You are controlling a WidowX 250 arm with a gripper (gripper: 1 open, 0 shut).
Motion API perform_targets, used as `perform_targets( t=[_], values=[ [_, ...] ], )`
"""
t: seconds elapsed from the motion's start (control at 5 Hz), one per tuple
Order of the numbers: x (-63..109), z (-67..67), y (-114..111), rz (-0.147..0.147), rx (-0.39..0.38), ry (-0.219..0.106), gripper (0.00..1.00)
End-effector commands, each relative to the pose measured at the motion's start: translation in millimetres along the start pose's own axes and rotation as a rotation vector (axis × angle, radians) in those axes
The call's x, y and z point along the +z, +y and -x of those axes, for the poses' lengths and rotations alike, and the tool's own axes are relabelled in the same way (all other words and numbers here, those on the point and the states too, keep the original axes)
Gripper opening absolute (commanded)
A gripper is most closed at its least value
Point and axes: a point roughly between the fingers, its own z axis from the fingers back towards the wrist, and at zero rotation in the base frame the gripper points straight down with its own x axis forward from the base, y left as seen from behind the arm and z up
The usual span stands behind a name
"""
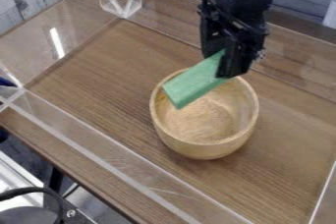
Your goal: Put the green block in the brown bowl
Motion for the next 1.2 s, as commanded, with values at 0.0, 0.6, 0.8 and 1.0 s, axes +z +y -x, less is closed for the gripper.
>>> perform_targets(
  t=[0.0, 0.6, 0.8, 1.0],
  values=[
    [16.5, 6.2, -3, -0.032, 0.000, -0.046, 0.00],
    [10.0, 6.9, -7, -0.005, -0.073, -0.007, 1.00],
    [5.2, -0.7, -6, -0.020, -0.125, -0.016, 1.00],
    [-1.3, -5.3, -20, -0.041, -0.131, -0.010, 1.00]
  ],
)
